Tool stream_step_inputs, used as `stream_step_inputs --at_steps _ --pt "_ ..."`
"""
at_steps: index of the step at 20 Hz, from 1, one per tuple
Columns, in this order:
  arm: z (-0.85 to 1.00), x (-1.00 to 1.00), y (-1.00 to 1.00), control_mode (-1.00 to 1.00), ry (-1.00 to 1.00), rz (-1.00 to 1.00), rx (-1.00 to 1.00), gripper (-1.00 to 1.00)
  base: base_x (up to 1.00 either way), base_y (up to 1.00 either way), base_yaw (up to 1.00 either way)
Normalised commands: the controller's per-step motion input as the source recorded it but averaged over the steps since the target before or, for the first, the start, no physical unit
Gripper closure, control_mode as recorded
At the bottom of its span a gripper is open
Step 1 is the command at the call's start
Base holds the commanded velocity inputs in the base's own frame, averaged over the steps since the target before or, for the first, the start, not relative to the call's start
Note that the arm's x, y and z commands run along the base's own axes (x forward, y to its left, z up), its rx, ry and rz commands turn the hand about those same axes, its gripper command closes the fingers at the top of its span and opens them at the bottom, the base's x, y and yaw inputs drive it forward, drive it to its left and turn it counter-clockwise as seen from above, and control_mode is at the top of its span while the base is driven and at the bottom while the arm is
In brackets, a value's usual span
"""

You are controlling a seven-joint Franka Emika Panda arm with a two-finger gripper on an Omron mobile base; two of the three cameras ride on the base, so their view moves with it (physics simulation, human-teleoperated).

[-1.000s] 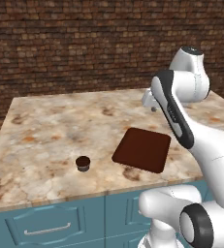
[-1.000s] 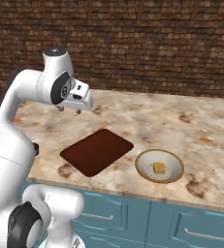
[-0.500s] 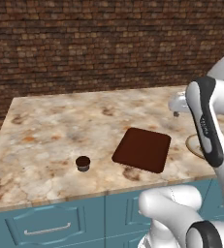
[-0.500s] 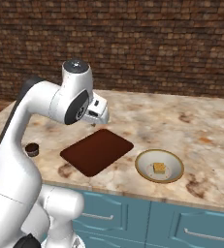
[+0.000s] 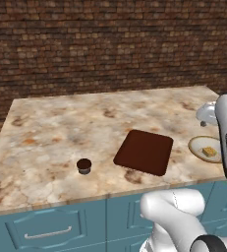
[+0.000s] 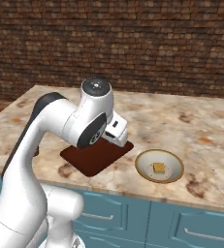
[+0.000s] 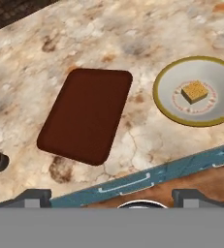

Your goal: Place the bowl with cake and the cupcake onto the tray.

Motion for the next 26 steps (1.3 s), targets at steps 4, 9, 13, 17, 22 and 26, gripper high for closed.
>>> stream_step_inputs --at_steps 4,9,13,17,22,26 --pt "-0.30 -0.17 -0.54 -1.00 0.00 -0.24 0.09 -1.00 0.00 0.00 0.00" --pt "-0.43 0.00 -0.46 -1.00 0.00 -0.27 0.11 -1.00 0.00 0.00 0.00" --pt "-0.22 -0.05 -0.45 -1.00 0.02 -0.17 0.14 -1.00 0.00 0.00 0.00" --pt "-0.27 -0.03 -0.52 -1.00 0.04 -0.07 0.09 -1.00 0.00 0.00 0.00" --pt "-0.36 0.00 -0.62 -1.00 0.09 -0.03 0.12 -1.00 0.00 0.00 0.00" --pt "-0.45 0.00 -0.56 -1.00 0.09 -0.03 0.08 -1.00 0.00 0.00 0.00"
